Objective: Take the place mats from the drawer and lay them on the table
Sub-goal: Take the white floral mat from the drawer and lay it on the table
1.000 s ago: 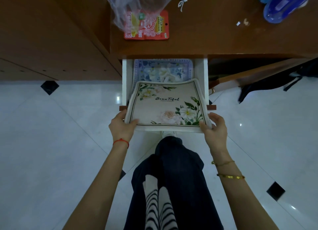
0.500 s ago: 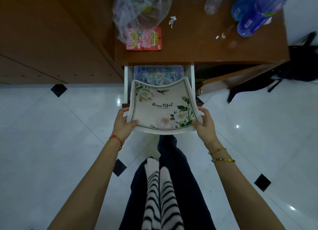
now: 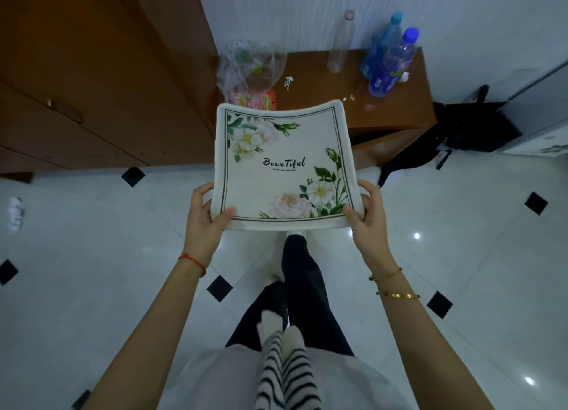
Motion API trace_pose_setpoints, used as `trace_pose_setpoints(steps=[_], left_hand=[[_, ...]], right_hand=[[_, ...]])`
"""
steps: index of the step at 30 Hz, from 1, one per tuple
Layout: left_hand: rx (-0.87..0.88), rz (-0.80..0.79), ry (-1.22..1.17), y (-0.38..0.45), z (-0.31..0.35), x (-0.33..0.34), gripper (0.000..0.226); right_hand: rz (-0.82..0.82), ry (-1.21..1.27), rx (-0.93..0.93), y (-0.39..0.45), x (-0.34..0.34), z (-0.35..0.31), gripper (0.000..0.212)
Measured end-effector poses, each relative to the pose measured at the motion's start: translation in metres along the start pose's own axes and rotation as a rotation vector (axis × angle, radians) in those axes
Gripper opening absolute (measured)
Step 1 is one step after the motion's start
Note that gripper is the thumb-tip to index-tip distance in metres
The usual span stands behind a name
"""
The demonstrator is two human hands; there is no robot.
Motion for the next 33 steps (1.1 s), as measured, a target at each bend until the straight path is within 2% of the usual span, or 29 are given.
trace_pose_setpoints(steps=[7, 11, 22, 33], left_hand=[[0.056, 0.055, -0.038, -0.059, 0.017, 0.005, 0.053], [0.084, 0.145, -0.092, -0.083, 0.017, 0.019, 0.05], [0.104, 0.596, -0.424, -0.199, -0.044, 0.094, 0.048], [0.1, 1.105, -0.718, -0.36, -0.151, 0.147, 0.048]], right_hand=[[-0.035, 0.039, -0.044, -0.011, -0.027, -0.039, 0.049], [-0.141, 0.08, -0.087, 0.001, -0.04, -0.053, 0.048], [-0.663, 0.08, -0.149, 0.033, -0.078, -0.091, 0.052], [-1.176, 0.105, -0.197, -0.06, -0.046, -0.101, 0.049]])
Point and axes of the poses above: each hand's wrist, its own y-axis towards the middle knuckle, its own x-axis out of the palm, z = x × y, the point moved 3 cm from there along y, towards the middle knuckle, and after that the axes turned 13 degrees about -x, right-handed, at the moved point
